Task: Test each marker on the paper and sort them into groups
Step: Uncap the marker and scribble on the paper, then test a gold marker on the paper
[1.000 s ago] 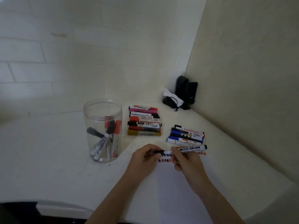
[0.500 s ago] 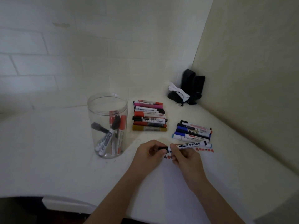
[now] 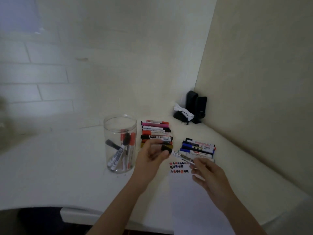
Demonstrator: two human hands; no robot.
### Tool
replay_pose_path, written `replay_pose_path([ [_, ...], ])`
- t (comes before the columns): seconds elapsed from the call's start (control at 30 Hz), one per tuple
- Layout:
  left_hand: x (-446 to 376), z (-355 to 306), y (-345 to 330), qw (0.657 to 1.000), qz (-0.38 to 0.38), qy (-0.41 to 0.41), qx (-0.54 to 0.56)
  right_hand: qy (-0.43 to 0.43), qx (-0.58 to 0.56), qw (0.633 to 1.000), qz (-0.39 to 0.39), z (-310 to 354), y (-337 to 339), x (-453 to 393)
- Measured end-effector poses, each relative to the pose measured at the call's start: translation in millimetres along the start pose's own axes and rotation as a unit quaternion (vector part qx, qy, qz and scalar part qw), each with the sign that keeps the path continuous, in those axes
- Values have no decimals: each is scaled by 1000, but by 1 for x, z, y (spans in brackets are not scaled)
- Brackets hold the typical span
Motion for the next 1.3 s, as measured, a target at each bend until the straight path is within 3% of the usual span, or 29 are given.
replay_pose_path([
  [0.3,-5,-79,27,980,-113,-147,-67,108,78,989,70,25,-81,1],
  [0.47,-8,-142,75,947,-210,-231,-78,205,96,973,53,58,-127,-16],
  [0.63,-14,-168,117,916,-262,-243,-183,200,202,959,5,39,-121,-30],
  [0.73,-20,-155,115,906,-224,-230,-275,163,208,964,6,14,-113,-34],
  [0.87,-34,-122,109,887,-142,-98,-428,164,222,961,-4,2,-98,-40],
  [0.97,-37,-118,93,852,-99,-114,-501,150,237,960,-10,1,-83,-50],
  [1.03,-38,-120,68,845,-86,-181,-496,149,252,956,-19,3,-73,-61],
  [1.1,-38,-110,36,859,-44,-211,-465,152,280,947,-29,5,-63,-75],
  [1.2,-40,-48,5,880,56,-141,-450,170,347,922,-20,3,-50,-91],
  [1.3,-34,28,7,889,89,-41,-447,189,432,882,2,-1,-39,-102],
])
Point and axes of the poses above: each hand's wrist, its own x-axis away from the middle knuckle, its own y-axis out of the back of the hand, z = x × y, the point moved 5 cm from there along -x, towards the middle knuckle, and after that the axes turned 1 degree about z, right-handed, at the moved point
